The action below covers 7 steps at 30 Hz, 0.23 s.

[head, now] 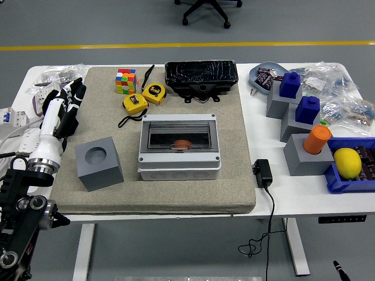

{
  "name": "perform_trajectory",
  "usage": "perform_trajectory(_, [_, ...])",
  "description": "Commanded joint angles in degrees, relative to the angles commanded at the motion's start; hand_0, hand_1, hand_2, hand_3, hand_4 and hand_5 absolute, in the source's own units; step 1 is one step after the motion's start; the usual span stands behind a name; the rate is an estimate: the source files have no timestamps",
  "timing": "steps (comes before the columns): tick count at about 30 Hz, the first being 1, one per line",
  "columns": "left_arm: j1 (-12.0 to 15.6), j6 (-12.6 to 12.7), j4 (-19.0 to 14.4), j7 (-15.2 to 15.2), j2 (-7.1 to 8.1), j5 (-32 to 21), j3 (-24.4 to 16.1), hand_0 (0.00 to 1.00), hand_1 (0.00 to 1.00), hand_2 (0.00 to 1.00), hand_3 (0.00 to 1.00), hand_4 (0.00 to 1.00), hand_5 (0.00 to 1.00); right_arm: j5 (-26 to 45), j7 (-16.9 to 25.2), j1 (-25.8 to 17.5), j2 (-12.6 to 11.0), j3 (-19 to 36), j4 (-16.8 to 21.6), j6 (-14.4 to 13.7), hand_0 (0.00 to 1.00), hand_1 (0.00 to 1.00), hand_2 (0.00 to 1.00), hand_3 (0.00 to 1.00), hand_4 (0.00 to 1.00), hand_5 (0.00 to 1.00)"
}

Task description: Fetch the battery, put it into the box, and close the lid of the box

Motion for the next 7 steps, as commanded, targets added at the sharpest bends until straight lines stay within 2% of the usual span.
perform_trajectory(7, [0.0, 0.3, 0.0, -0.3, -0.02, 0.0, 0.1, 0.846, 0.941, 0.913, 0.895, 0.998, 0.951, 0.3, 0.0, 0.0, 0.0, -0.2, 0.0, 0.1, 0.998, 0.927, 0.880, 0.894, 0.998, 0.998])
